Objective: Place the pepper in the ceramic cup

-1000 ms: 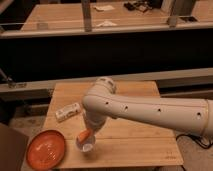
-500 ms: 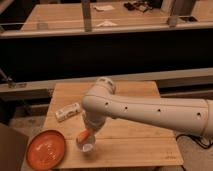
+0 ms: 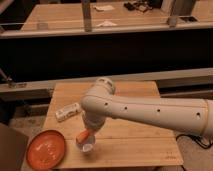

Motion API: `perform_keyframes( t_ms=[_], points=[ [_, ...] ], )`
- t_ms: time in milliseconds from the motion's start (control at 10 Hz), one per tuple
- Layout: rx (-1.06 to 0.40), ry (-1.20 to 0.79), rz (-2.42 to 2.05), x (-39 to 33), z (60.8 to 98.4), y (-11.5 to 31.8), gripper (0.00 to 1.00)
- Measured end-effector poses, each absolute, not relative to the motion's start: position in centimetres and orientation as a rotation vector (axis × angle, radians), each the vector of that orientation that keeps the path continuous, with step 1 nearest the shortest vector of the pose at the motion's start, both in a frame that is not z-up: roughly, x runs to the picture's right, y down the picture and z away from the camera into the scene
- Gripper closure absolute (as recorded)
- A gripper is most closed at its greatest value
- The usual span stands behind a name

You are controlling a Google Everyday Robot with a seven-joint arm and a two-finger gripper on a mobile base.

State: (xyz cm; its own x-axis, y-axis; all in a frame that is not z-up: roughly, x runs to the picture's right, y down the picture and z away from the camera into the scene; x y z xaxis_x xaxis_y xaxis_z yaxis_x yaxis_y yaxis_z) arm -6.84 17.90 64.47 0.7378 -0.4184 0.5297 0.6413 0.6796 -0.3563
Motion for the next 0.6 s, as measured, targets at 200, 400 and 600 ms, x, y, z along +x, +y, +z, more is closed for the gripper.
perform_keyframes(
  t_ms=[200, 400, 600],
  points=[
    [-0.557, -0.431, -0.617, -6.86, 64.46, 17.90, 0.73],
    [-0.556, -0.433, -0.618, -6.89, 64.45, 17.89, 0.73],
    [-0.556, -0.434, -0.619, -6.95, 64.42, 17.89, 0.73]
  ],
)
